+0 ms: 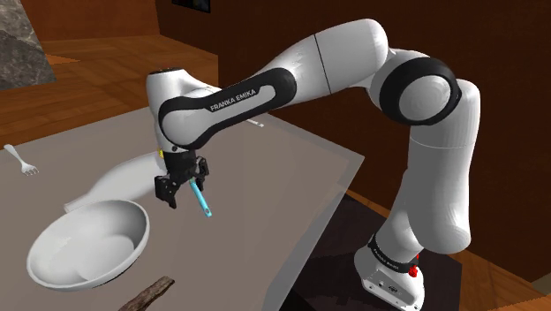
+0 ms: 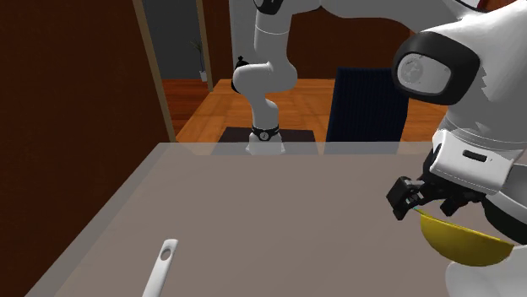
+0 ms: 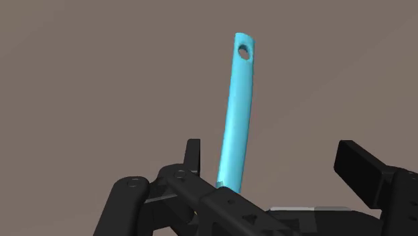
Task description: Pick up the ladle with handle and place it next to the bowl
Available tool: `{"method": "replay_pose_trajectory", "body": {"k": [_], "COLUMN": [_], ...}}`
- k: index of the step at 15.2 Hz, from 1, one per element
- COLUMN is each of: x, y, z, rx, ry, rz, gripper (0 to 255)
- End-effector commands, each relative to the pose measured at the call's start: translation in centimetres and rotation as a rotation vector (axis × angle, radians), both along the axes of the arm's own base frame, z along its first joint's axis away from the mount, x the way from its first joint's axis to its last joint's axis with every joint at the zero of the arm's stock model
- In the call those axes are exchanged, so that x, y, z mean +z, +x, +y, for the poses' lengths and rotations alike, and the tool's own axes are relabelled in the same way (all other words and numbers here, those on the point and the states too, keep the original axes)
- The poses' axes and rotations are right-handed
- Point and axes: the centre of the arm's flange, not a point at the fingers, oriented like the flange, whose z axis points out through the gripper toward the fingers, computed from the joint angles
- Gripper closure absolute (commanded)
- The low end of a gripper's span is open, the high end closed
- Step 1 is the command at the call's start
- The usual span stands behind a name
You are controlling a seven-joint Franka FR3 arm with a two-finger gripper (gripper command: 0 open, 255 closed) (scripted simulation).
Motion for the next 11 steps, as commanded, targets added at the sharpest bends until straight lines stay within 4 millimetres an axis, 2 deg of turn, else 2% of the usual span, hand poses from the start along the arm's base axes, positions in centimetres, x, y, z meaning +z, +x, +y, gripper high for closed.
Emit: {"method": "replay_pose_trajectory", "body": {"k": [1, 3, 11], "x": [2.0, 4.3, 4.3], "y": [0.4, 0.8, 0.8], "z": [-0.3, -0.4, -0.4], "rx": [0.0, 0.0, 0.0], "ry": [0.0, 0.0, 0.0], "rz": [0.0, 0.0, 0.0], "gripper": [0, 0, 0]}}
